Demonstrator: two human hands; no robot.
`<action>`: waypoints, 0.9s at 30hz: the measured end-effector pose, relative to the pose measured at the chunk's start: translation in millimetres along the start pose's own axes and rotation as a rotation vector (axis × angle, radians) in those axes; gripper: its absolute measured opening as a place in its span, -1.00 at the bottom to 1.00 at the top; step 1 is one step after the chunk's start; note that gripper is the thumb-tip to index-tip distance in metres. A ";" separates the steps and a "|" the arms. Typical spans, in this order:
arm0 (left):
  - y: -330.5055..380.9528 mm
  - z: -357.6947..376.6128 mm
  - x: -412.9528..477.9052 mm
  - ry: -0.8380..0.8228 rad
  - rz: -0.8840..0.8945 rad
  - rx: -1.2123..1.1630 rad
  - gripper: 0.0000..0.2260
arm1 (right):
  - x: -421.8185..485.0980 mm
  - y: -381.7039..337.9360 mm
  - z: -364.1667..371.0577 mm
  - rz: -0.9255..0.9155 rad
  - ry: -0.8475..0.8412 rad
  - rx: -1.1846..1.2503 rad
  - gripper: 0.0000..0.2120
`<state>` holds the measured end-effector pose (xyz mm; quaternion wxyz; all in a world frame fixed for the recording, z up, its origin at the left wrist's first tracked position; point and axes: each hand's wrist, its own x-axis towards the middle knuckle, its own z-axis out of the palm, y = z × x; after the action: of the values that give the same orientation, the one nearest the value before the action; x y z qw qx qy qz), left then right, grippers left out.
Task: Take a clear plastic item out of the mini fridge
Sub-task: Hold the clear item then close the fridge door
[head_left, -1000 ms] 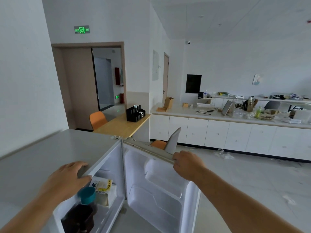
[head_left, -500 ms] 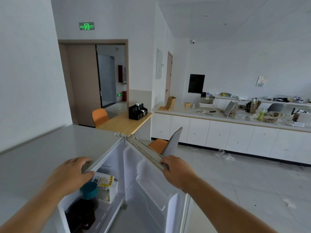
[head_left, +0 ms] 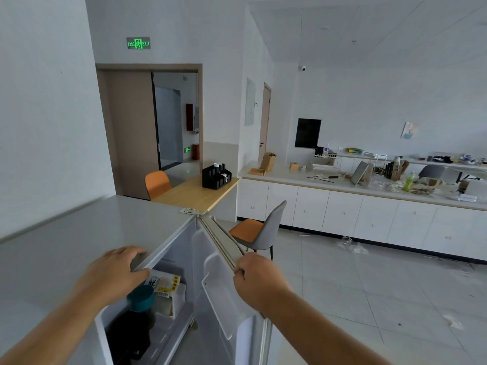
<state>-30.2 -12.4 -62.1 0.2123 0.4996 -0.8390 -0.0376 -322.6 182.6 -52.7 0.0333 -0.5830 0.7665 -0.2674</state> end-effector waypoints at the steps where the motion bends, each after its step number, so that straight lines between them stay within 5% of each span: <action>1: 0.3 -0.5 -0.1 -0.002 0.000 0.000 -0.50 | 0.0 -1.1 -1.6 -0.010 -0.009 -0.011 -0.76; 27: -2.1 -0.7 3.6 -0.002 0.029 -0.017 -0.70 | -7.6 -63.0 35.1 -0.143 0.021 0.012 -0.81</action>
<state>-29.7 -16.4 -60.9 0.2163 0.4853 -0.8461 -0.0423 -252.2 165.4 -56.4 0.0095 -0.6332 0.7216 -0.2796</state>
